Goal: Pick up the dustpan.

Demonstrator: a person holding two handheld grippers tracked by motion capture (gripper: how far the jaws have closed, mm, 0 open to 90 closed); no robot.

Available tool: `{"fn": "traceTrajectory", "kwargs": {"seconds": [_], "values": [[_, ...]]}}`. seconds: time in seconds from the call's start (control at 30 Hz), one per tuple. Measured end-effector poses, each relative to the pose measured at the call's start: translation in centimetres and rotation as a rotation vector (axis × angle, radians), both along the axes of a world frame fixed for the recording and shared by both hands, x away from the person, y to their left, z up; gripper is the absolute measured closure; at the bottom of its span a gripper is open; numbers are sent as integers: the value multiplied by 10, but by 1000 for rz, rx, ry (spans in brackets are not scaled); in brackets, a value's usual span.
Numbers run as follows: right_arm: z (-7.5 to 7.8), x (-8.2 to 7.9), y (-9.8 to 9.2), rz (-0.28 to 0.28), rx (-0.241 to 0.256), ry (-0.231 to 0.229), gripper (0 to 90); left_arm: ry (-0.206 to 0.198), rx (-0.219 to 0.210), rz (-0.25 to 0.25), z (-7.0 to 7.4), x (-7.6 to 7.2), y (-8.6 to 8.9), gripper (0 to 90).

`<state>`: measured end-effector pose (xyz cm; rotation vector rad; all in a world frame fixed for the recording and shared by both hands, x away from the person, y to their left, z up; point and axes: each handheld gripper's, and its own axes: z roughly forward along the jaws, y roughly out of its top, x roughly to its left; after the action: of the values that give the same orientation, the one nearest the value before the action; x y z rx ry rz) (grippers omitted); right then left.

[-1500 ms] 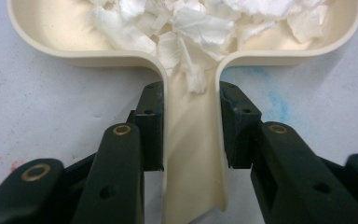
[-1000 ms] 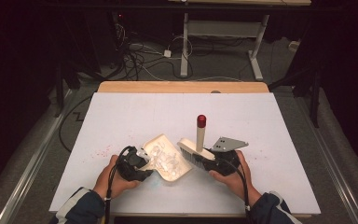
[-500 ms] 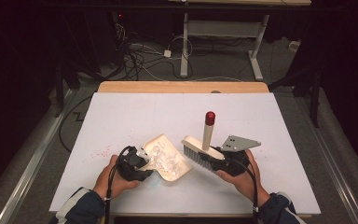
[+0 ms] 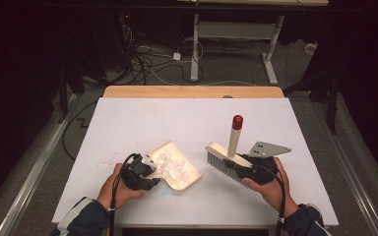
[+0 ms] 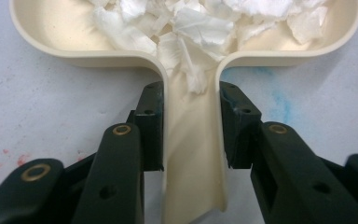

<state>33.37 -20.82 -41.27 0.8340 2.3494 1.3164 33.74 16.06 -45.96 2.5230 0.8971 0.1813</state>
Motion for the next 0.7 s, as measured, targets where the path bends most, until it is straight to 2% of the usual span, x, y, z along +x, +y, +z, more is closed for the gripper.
{"fn": "traceTrajectory", "kwargs": {"seconds": [0.37,0.7], "values": [[8,-9,-29,-12,-4,36,676,-9,-19,50,4,1,17,633],[11,-14,-44,-22,-13,69,676,-19,-36,98,6,6,35,633]]}}
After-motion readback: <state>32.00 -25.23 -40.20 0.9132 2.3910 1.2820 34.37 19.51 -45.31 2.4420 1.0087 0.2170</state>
